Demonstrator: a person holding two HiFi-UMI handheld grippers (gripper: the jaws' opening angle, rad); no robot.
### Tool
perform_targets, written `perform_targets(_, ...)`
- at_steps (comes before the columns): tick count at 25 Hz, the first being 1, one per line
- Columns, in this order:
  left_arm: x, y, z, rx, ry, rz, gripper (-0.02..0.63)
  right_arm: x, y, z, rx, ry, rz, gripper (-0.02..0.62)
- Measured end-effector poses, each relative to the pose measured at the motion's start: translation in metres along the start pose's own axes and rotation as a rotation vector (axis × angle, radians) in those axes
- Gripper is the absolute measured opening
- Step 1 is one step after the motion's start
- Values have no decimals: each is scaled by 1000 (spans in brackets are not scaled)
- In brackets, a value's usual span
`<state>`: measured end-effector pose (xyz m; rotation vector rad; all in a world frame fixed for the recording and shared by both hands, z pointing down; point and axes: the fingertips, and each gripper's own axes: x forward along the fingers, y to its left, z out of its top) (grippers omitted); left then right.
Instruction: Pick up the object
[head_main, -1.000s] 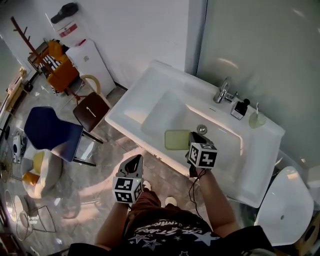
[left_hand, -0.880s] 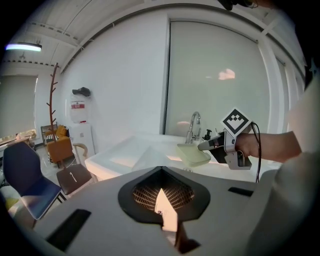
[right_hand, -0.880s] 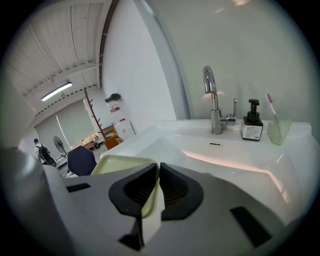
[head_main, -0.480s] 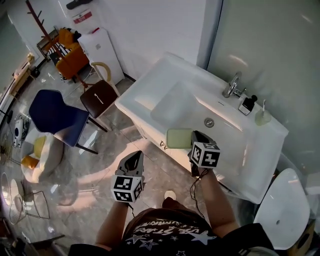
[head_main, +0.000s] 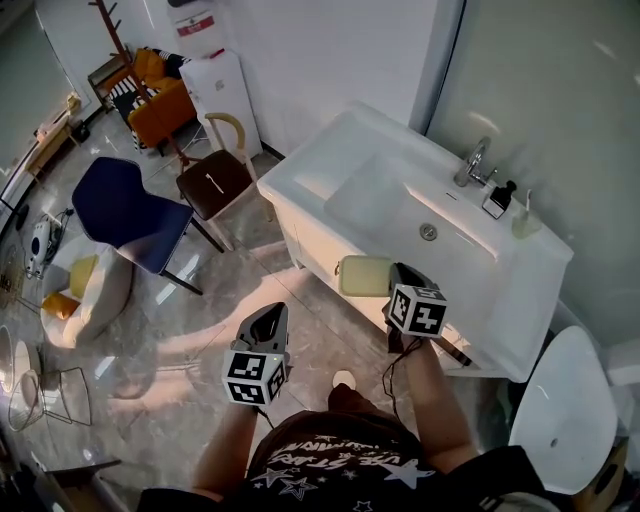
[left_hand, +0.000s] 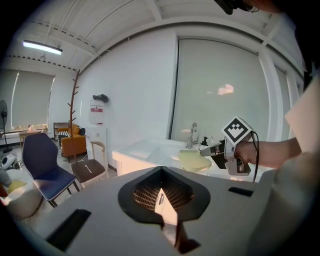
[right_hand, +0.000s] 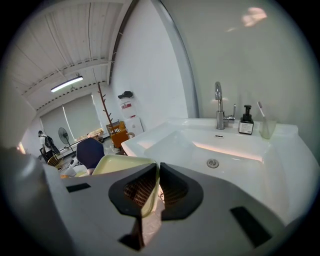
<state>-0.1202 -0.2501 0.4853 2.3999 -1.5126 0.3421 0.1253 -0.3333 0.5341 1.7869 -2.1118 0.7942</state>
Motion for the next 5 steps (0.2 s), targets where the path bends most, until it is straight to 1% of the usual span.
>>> perform_targets(5, -39, 1, -11, 3, -6, -2, 15, -30, 18, -18, 0, -3, -4, 31)
